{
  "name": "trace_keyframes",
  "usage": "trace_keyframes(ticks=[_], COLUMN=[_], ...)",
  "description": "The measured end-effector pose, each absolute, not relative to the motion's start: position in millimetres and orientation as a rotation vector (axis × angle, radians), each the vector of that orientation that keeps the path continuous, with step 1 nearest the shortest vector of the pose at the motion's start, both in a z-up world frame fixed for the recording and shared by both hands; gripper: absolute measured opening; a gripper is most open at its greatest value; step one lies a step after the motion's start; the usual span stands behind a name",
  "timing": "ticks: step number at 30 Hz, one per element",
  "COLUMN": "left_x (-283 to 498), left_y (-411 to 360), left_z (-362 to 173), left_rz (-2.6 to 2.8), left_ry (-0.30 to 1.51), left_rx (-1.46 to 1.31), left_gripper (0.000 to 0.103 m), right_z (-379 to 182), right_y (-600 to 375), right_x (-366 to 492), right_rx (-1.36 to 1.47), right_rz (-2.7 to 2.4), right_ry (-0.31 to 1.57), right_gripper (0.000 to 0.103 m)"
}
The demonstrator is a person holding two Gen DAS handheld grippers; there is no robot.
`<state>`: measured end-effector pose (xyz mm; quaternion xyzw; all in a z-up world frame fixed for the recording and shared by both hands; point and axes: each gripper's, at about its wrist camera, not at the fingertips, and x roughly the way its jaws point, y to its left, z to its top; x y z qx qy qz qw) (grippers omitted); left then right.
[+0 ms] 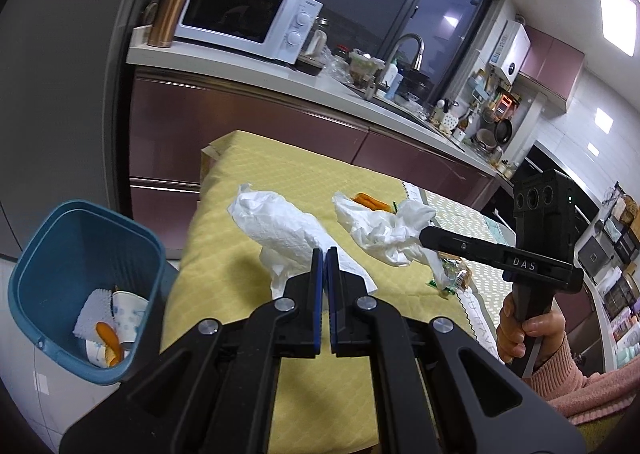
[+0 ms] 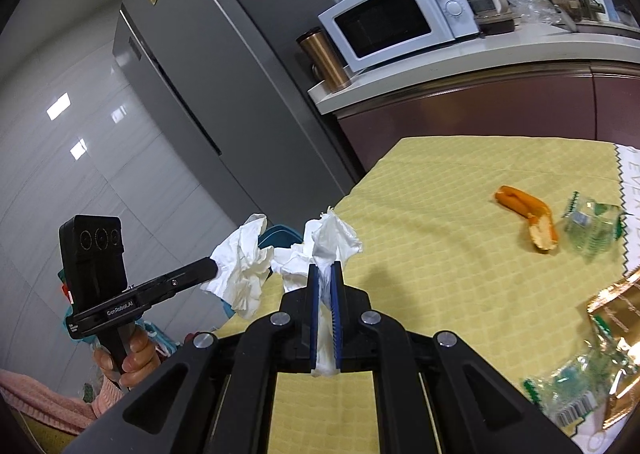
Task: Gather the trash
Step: 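Carry both tissues over to the blue bin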
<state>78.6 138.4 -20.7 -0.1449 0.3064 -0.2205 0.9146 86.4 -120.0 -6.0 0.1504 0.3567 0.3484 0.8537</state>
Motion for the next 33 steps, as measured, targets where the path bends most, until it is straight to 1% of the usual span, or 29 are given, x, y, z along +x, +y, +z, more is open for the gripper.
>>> trace_keyframes(ticks=[33], left_x=[36.4], left_y=[203.2], left_z=[-5.2], left_rz=[-0.298], left_ry=[0.577], left_rx=[-0.338], left_gripper=[0.003], right_z=[-9.3], right_y=[-31.8], right_x=[107.3], right_rx=[0.227], right_rz=[0.905], right_ry=[0.8], right_gripper=[0.005])
